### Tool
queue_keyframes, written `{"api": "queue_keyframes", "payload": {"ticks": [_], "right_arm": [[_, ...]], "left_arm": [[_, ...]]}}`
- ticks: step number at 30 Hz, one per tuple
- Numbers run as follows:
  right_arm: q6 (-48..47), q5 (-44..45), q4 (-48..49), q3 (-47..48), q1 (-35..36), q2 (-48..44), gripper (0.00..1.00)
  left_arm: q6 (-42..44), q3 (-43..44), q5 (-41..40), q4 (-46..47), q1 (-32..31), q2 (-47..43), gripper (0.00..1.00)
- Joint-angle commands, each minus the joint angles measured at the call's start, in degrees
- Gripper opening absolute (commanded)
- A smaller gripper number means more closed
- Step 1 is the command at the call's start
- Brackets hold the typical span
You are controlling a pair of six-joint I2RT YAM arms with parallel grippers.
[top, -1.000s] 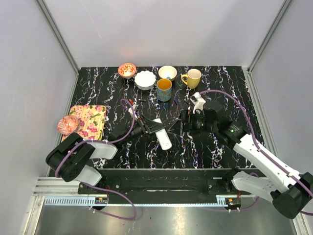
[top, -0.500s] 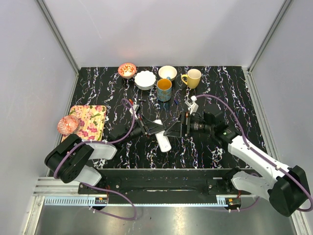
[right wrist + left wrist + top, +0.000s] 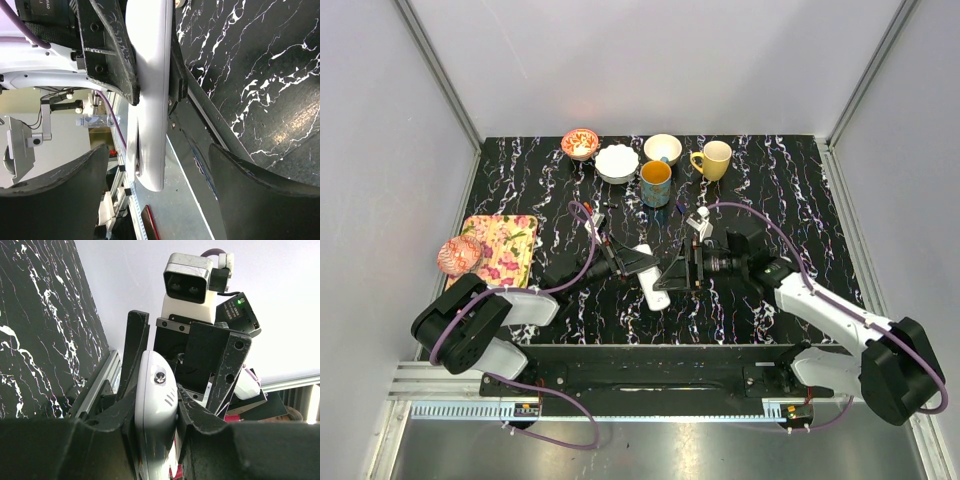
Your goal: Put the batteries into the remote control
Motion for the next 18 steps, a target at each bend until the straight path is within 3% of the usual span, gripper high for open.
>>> {"api": "queue_keyframes", "payload": {"ticks": [1,8,18], "right_arm": [[1.4,-3.99,5.8,-0.51,-0.14,0.95,0.85],[4.31,-7.68,11.51,-1.74,-0.05,3.76,0.8],[5.28,-8.3,12.48,-1.74,-0.05,6.4,0.73]], "left_arm": [[-0.5,1.39,1.06,7.36,0.14,-1.97,0.0],[-0.68,1.56,1.07,7.8,0.06,-1.7,0.0],[-0.85,1.56,1.15,8.32,-0.21,-1.71,0.0]]}}
